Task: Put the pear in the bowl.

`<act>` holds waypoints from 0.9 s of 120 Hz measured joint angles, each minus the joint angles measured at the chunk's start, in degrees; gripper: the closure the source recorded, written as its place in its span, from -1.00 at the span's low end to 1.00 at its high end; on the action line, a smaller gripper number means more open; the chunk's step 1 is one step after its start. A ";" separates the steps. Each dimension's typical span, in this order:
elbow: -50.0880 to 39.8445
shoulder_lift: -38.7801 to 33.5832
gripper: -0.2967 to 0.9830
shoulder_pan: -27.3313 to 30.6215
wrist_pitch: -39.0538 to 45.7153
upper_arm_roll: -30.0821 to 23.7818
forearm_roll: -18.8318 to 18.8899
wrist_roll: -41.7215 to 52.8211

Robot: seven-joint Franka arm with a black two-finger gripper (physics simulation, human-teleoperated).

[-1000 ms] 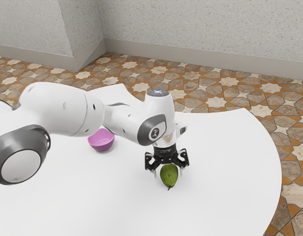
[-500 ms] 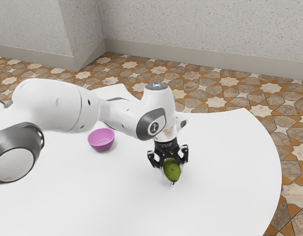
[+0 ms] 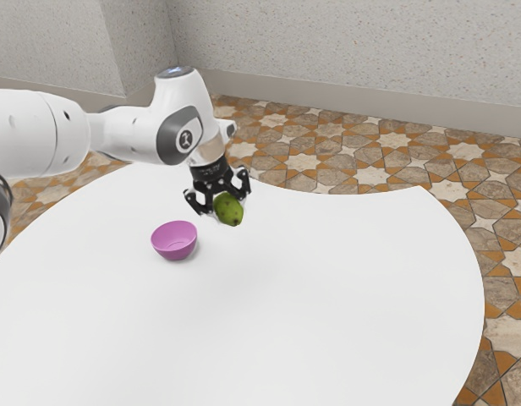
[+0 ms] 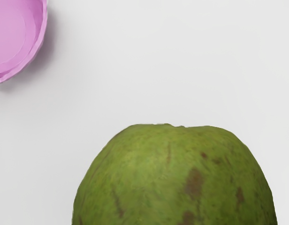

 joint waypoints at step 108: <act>3.87 9.52 0.12 12.02 -0.72 1.61 4.01 4.95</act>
